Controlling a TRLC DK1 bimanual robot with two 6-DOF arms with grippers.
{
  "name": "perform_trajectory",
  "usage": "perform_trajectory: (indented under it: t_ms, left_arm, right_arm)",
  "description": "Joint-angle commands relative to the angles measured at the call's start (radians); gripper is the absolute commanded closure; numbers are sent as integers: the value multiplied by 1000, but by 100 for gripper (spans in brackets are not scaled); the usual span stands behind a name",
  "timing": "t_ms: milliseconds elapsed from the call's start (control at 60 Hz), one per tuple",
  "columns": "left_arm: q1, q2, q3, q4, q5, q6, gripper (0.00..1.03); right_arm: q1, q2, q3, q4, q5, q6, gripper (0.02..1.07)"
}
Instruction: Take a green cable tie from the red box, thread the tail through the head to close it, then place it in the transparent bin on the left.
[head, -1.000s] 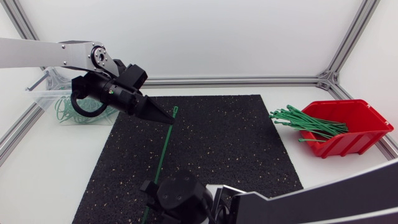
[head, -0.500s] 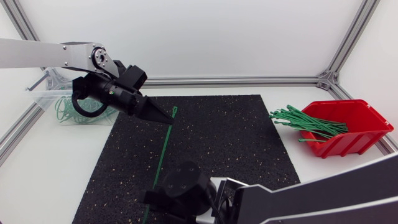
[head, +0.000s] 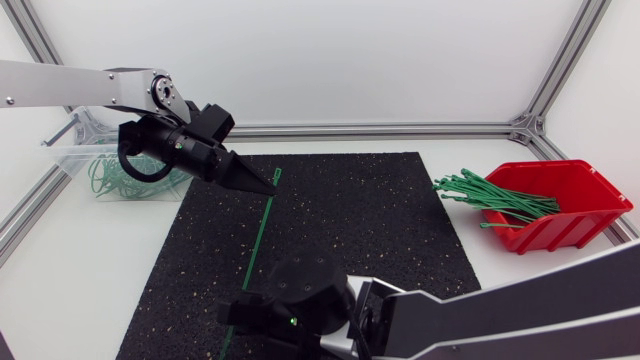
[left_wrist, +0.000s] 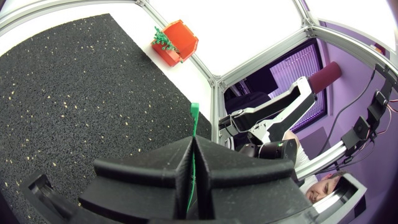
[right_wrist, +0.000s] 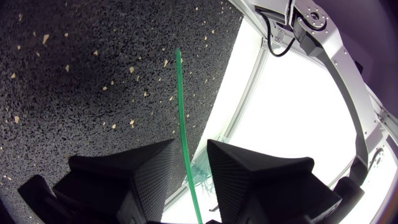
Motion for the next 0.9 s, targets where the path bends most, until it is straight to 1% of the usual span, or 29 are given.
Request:
perform_trajectory:
  t_ms: [0,233,283,333,433,500,683,817,883]
  left_arm:
    - [2,25,34,-32,11,28,100]
    - [-1,26,39,-47,17,29,100]
    - [-1,26,40,-47,17,29,100]
    - [1,26,43,-52,17,29,100]
    - [1,26,42,-55,19,31,100]
    - [2,25,42,-58,20,35,100]
    - [1,26,43,-71,22,52,100]
    - [-2,28,47,-73,23,54,100]
    - [-2,31,47,-73,23,54,100]
  right_arm:
    - [8,27,-25,26,-5,-29,65]
    - [37,63,-25,54,-3,-16,66]
    - [49,66,-22,55,-2,-9,70]
    - [58,70,-22,57,1,0,71]
    - [74,88,-29,77,4,14,71]
    - [80,96,-31,89,6,20,74]
    - [95,109,-46,112,15,33,74]
    - [97,117,-46,119,15,36,80]
    - [98,120,-45,130,15,39,80]
